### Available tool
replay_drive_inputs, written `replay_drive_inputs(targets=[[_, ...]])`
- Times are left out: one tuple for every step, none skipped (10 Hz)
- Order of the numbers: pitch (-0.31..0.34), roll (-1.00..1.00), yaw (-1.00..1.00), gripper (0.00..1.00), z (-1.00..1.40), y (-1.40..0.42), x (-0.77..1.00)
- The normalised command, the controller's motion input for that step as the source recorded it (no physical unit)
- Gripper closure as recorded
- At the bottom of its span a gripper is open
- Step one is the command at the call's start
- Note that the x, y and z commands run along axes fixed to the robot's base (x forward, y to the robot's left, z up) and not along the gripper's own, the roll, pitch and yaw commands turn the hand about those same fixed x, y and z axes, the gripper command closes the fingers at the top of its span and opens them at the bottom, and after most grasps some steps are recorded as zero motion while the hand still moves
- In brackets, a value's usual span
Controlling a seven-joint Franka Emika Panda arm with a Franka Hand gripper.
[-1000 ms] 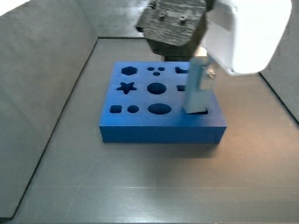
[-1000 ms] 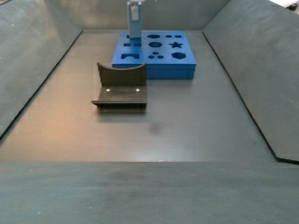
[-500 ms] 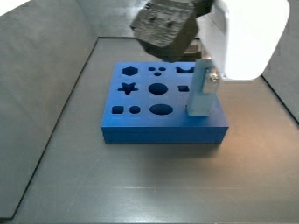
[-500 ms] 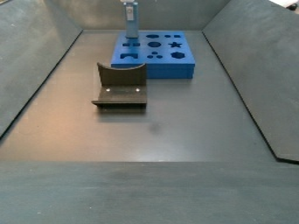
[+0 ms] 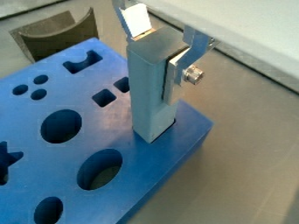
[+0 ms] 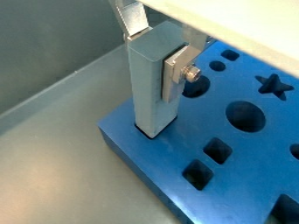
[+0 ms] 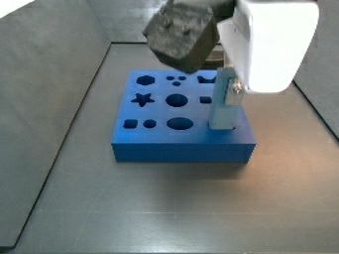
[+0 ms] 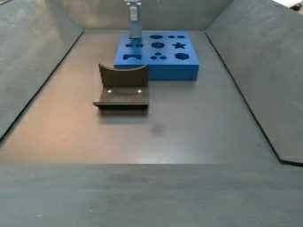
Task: Insert the rectangle object.
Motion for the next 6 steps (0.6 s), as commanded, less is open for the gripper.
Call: replay_drive_inputs(targets=[[-0.019,0.05,0.00,1.00,-0.81,0.05,0.12],[-0.040,0.00,-0.13,1.00,-0.95,0.02,0.00],[-0.081,0.00,-0.17,1.00,-1.00,0.00,-0.05],[-0.071,0.00,-0.12,1.00,-1.00,0.00,-0.01],[-0.093,0.00,0.00,1.00,-0.44,-0.10,-0.08],[0.000,0.00,0.00,1.00,0.00,0.00,0.00]])
